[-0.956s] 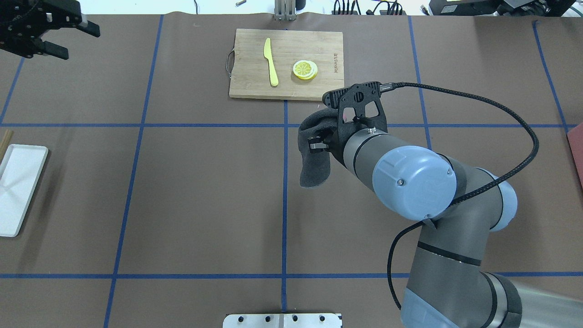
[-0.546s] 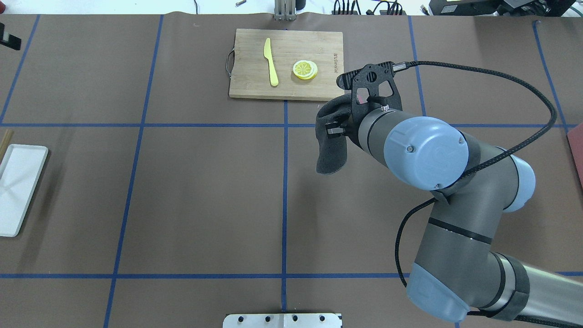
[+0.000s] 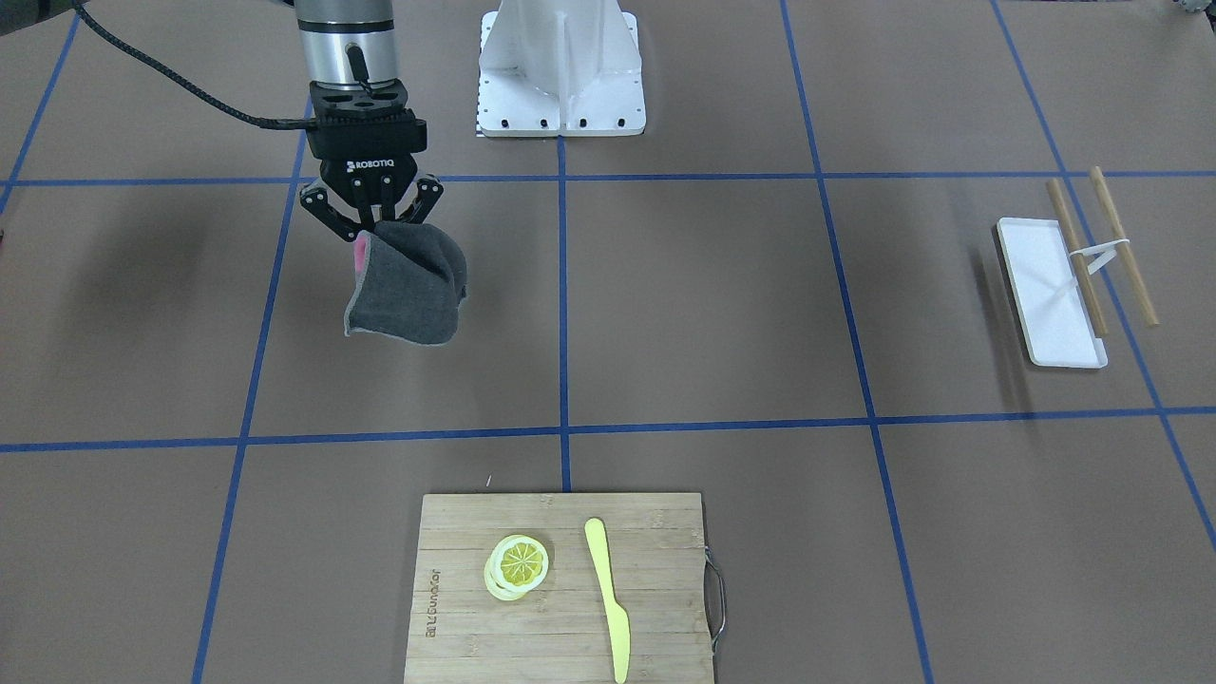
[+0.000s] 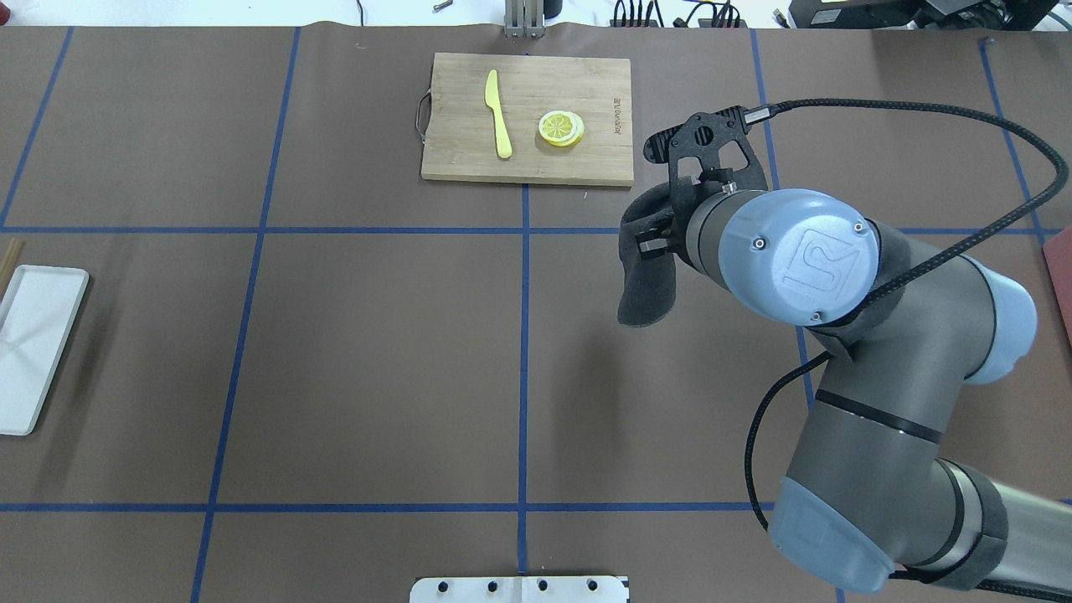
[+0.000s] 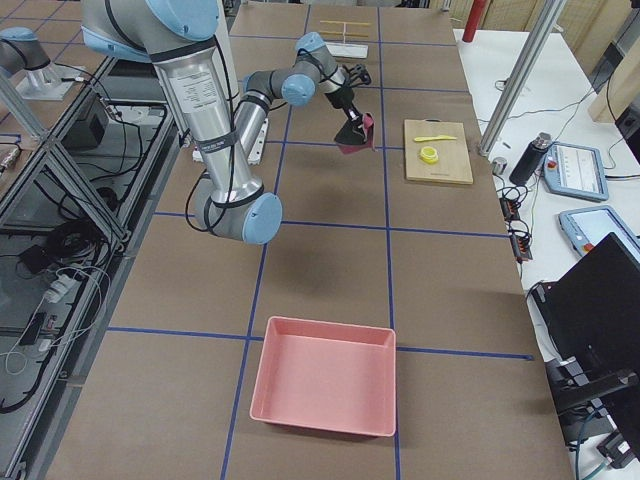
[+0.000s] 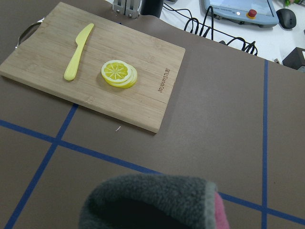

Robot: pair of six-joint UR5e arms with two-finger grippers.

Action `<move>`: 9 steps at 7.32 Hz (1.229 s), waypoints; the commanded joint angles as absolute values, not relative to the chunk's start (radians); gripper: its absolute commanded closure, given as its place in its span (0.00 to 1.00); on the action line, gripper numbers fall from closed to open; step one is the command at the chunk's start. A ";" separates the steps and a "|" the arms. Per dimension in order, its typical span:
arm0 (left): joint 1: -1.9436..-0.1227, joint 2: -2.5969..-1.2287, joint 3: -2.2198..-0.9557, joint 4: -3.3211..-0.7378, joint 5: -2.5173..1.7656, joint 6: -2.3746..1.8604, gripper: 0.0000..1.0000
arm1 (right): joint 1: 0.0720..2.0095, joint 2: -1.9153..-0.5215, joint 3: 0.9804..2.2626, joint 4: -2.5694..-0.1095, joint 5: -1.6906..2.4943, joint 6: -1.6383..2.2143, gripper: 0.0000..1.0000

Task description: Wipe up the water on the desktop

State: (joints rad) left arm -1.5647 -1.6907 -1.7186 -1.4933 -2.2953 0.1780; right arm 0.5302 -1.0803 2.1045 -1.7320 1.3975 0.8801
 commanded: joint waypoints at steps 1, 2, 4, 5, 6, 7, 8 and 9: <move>-1.638 -1.594 -1.626 -1.497 -2.296 0.314 0.01 | 0.541 -1.084 2.114 -1.761 1.434 0.877 1.00; -1.640 -1.533 -1.640 -1.512 -2.296 0.308 0.01 | 0.545 -1.086 2.114 -1.763 1.443 0.877 1.00; -1.640 -1.485 -1.653 -1.537 -2.309 0.212 0.01 | 0.551 -1.094 2.114 -1.781 1.492 0.877 1.00; -1.640 -1.485 -1.651 -1.540 -2.325 0.102 0.01 | 0.551 -1.109 2.111 -1.790 1.496 0.877 1.00; -1.640 -1.483 -1.652 -1.540 -2.330 0.092 0.01 | 0.546 -1.109 2.105 -1.854 1.496 0.876 1.00; -1.640 -1.485 -1.652 -1.540 -2.330 0.092 0.01 | 0.549 -1.108 2.085 -1.923 1.491 0.832 1.00; -1.640 -1.485 -1.652 -1.540 -2.330 0.091 0.01 | 0.560 -1.098 1.992 -1.918 1.486 0.807 1.00; -1.640 -1.485 -1.652 -1.540 -2.330 0.091 0.01 | 0.584 -1.074 1.891 -1.905 1.485 0.770 1.00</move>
State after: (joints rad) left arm -1.6398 -1.4850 -1.6520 -1.5400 -2.3296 0.0932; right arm 0.5622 -1.0953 2.0006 -1.9052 1.4880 0.8116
